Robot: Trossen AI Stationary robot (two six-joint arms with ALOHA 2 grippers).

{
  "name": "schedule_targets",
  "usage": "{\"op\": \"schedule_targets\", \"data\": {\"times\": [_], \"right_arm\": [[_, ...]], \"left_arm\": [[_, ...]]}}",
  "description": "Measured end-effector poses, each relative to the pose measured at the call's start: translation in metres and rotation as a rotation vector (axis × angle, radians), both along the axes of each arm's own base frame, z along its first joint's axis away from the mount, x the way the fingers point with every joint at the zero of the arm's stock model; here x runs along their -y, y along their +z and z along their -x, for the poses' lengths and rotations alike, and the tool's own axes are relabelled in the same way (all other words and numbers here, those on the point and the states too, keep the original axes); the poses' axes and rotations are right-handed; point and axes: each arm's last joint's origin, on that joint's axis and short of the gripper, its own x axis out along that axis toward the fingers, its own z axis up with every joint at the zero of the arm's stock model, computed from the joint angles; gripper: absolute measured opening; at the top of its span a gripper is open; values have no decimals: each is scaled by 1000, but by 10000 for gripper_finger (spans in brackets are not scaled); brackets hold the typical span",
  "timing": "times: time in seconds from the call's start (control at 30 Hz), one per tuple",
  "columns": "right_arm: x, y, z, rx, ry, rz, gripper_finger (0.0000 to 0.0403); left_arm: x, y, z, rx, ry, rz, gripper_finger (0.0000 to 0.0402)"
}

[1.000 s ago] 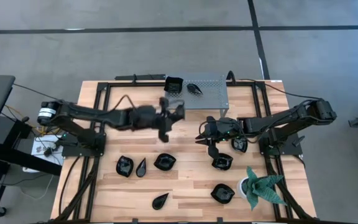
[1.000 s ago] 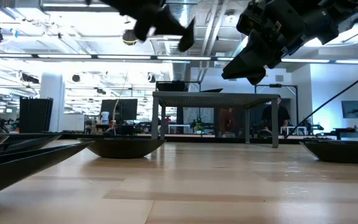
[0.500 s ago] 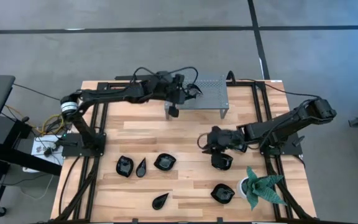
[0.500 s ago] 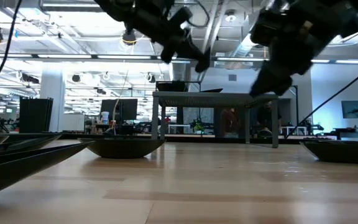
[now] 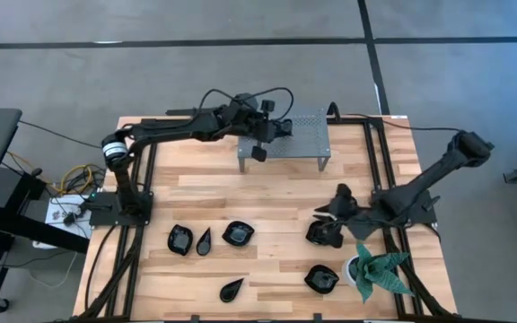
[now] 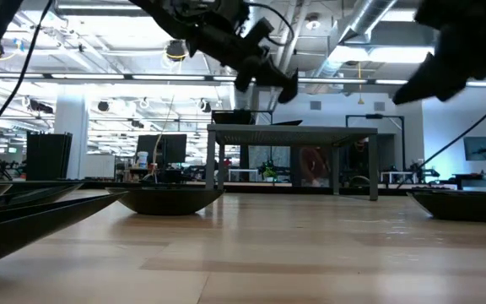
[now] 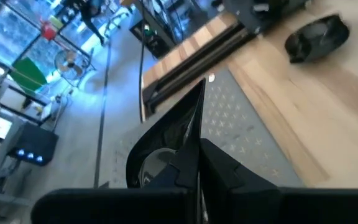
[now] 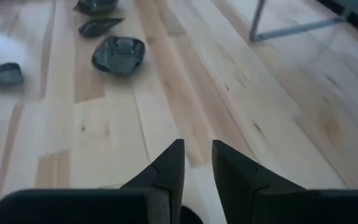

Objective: Pick & Place Mini shaped plates
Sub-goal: Stack the drop-shaped plate on top of the drop-shaped plate on the shelf

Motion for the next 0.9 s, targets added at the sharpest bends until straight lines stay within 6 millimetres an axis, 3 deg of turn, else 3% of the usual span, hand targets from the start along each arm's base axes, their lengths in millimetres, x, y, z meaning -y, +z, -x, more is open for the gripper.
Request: {"op": "schedule_targets", "data": {"times": [0.23, 0.53, 0.9], "right_arm": [[12, -8, 19, 71, -75, -89, 77], [12, -5, 19, 96, -62, -103, 77], [11, -5, 19, 87, -46, -109, 77]], "left_arm": [[-8, -9, -1, -23, 107, 24, 8], [-18, -16, 1, -42, 188, 55, 8], [-14, -19, -2, -36, 203, 111, 9]]}}
